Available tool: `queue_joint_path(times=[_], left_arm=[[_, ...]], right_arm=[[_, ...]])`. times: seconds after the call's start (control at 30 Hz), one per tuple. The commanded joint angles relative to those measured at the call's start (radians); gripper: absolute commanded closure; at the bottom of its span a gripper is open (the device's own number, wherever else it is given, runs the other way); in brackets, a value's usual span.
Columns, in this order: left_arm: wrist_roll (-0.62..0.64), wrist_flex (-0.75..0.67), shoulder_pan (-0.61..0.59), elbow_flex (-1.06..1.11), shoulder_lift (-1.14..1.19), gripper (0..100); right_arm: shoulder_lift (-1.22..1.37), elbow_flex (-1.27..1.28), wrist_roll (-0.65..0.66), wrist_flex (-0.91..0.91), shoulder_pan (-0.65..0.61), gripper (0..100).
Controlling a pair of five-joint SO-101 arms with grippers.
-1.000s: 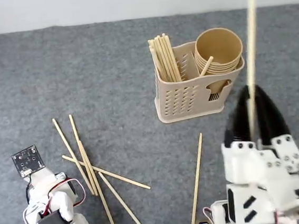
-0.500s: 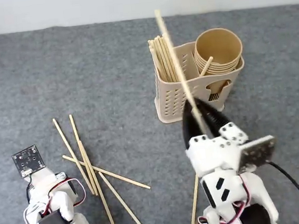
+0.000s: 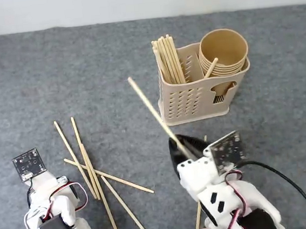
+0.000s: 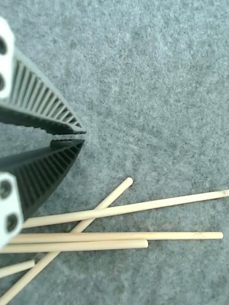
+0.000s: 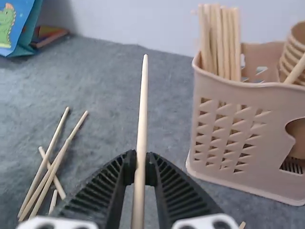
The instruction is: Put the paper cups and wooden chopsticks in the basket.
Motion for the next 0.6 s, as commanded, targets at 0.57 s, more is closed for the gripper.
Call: queue_joint_path(times=[0.57], left_arm=[[-0.204, -0.038, -0.068, -0.228, -0.014, 98]], right_arm=[[0.768, -0.120, 0.014, -0.117, -0.165, 80.0]])
